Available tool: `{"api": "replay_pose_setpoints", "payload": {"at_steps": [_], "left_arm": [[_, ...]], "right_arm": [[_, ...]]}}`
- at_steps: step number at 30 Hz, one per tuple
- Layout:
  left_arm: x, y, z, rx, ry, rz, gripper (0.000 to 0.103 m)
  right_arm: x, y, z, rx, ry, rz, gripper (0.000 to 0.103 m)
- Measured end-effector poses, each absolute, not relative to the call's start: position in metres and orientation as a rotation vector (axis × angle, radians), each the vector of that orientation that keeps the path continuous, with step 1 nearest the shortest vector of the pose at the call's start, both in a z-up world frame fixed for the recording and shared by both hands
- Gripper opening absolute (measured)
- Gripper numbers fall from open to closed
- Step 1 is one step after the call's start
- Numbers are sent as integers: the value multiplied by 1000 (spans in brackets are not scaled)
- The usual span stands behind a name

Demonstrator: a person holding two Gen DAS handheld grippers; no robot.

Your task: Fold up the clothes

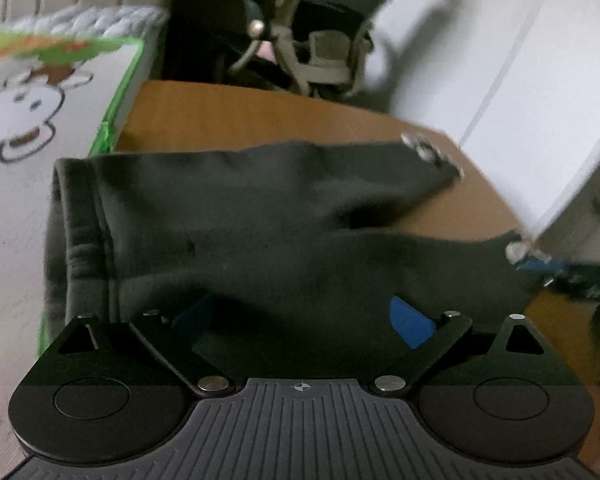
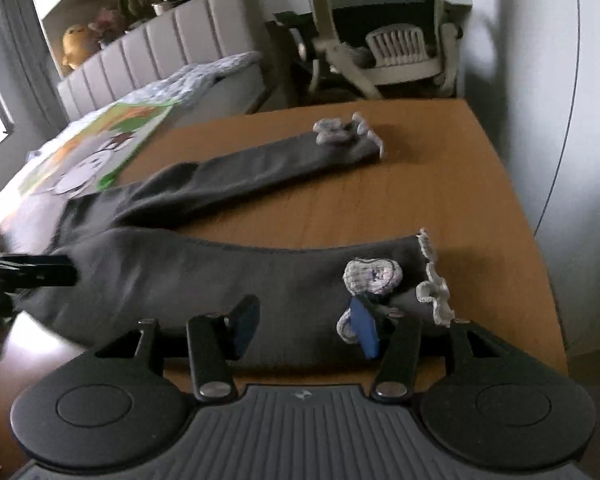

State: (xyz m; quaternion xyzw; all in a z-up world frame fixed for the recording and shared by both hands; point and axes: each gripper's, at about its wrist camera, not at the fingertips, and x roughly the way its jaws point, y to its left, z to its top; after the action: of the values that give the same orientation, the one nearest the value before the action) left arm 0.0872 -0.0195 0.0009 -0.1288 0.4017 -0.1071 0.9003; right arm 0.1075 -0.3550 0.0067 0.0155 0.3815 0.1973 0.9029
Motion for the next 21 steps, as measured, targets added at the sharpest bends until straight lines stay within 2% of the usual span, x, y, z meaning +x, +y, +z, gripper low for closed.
{"api": "replay_pose_setpoints", "payload": {"at_steps": [3, 6, 8, 9, 10, 17, 21], "left_arm": [[105, -27, -1, -267, 799, -182, 101], [115, -44, -5, -197, 758, -122, 103], [116, -56, -6, -156, 746, -80, 103], [118, -62, -7, -130, 746, -56, 103], [118, -68, -7, -100, 749, -35, 103], [139, -76, -7, -50, 764, 0, 103], [150, -74, -9, -50, 739, -13, 103]], "right_arm": [[146, -340, 3, -99, 737, 418, 52], [177, -336, 14, -94, 718, 447, 54], [190, -330, 28, -73, 648, 488, 77], [197, -326, 34, -69, 606, 499, 95], [205, -321, 37, -60, 580, 511, 99], [255, -296, 5, -4, 748, 538, 98], [263, -307, -6, -113, 716, 409, 94]]}}
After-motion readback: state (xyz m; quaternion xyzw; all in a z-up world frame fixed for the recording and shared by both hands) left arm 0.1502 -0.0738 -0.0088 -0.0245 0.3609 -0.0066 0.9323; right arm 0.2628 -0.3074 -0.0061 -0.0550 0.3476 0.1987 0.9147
